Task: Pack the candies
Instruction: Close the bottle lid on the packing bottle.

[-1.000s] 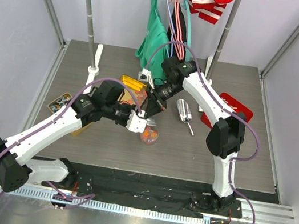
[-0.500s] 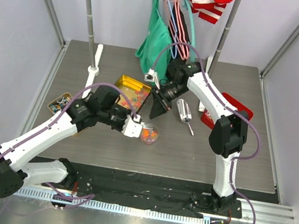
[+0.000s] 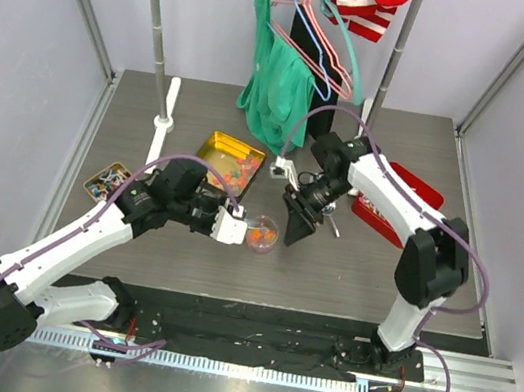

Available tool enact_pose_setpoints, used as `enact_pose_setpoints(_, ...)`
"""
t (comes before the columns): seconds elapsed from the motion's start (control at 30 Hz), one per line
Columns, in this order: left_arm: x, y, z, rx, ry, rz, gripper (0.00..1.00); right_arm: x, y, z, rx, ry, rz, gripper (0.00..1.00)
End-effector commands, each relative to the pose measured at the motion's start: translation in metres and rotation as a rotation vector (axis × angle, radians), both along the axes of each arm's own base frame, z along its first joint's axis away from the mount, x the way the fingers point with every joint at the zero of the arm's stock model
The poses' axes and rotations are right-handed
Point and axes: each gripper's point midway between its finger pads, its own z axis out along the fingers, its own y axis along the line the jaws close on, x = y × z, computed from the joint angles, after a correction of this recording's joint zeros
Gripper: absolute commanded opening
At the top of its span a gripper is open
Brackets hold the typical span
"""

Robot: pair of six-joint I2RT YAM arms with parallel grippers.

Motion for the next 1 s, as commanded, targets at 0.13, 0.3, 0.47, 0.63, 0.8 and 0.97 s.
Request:
enact_pose_setpoints(0.13, 0.014, 0.012, -0.011, 0.017, -0.005, 0.131, 0.07, -0.005, -0.026, 0.033, 0.000, -0.314, -0.068, 0.47)
enact_pose_setpoints(0.3, 0.028, 0.017, -0.017, -0.019, 0.094, 0.236, 0.06, 0.026, -0.049, 0.060, -0.046, -0.635, -0.265, 0.51)
enact_pose_setpoints(0.47, 0.031, 0.013, -0.014, -0.076, 0.261, 0.262, 0.06, 0.045, -0.067, 0.105, 0.025, -0.935, -0.445, 0.64)
enact_pose_setpoints(0.63, 0.036, -0.003, -0.001, -0.117, 0.417, 0.246, 0.06, 0.050, -0.074, 0.130, 0.088, -1.097, -0.524, 0.72)
enact_pose_setpoints(0.8, 0.018, -0.024, 0.020, -0.157, 0.657, 0.144, 0.09, 0.052, -0.064, 0.130, 0.121, -1.167, -0.503, 0.99)
enact_pose_setpoints(0.97, 0.014, -0.041, 0.023, -0.151, 0.890, 0.085, 0.09, 0.054, -0.050, 0.107, 0.064, -1.170, -0.449, 0.99)
